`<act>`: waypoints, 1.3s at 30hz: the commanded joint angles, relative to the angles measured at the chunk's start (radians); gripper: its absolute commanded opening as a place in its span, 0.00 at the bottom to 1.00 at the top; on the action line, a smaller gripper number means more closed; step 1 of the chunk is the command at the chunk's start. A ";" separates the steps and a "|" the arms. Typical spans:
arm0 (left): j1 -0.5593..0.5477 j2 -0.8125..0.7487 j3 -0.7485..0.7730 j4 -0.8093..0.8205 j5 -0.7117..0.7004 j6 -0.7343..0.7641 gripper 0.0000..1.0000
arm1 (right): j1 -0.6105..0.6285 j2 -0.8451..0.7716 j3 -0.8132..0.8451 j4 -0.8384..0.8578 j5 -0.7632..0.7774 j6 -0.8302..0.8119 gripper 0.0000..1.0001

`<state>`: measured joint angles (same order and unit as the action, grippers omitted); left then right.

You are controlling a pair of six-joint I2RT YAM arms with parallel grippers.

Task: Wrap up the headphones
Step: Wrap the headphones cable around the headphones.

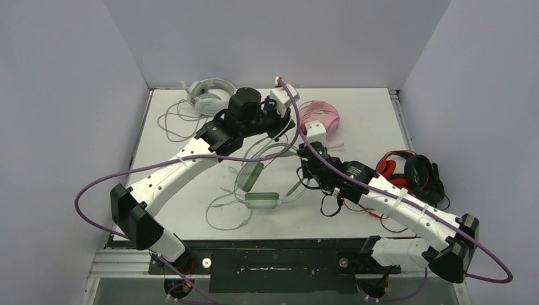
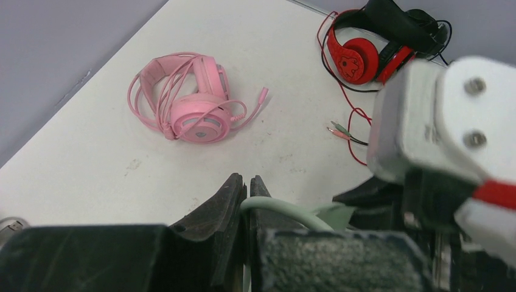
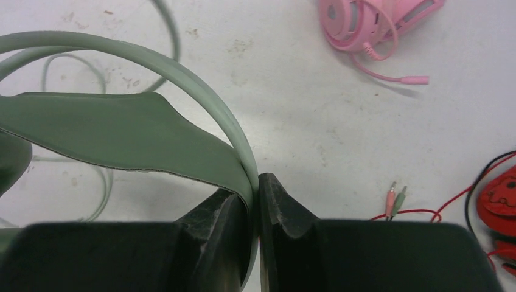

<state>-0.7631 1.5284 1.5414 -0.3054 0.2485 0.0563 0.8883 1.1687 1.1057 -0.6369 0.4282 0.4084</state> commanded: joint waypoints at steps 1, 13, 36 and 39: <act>-0.005 0.054 0.108 -0.008 -0.060 -0.036 0.00 | 0.056 -0.023 -0.023 0.159 -0.051 0.057 0.00; 0.042 0.271 0.265 -0.082 -0.021 -0.104 0.00 | 0.248 -0.245 -0.209 0.342 -0.133 -0.010 0.00; 0.197 -0.009 -0.644 1.014 0.240 -0.597 0.50 | 0.250 -0.624 -0.099 0.462 0.208 0.228 0.00; 0.167 -0.007 -0.713 1.147 0.241 -0.626 0.52 | 0.251 -0.614 -0.069 0.502 0.241 0.281 0.00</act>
<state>-0.5663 1.5539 0.8936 0.5186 0.4721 -0.4892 1.1290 0.5655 0.9489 -0.3111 0.5732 0.5415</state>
